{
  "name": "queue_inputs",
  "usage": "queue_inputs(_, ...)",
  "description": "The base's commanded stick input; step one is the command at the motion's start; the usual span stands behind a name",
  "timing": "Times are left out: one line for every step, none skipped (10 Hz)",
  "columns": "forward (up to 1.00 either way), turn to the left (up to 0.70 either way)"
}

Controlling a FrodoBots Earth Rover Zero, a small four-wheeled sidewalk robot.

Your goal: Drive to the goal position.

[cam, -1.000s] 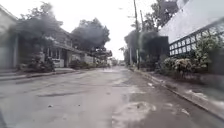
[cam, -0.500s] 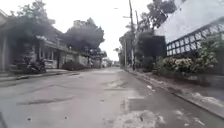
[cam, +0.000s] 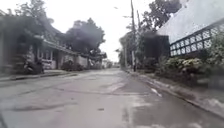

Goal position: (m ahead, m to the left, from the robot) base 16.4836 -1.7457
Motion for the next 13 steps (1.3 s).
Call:
queue_inputs(0.7,0.0)
queue_inputs(0.7,0.0)
queue_inputs(0.7,0.0)
queue_inputs(0.7,0.0)
queue_inputs(0.7,0.0)
queue_inputs(0.7,0.0)
queue_inputs(0.7,0.0)
queue_inputs(0.7,0.0)
queue_inputs(0.7,0.0)
queue_inputs(0.7,0.0)
queue_inputs(0.7,0.0)
queue_inputs(0.7,0.0)
queue_inputs(0.7,-0.02)
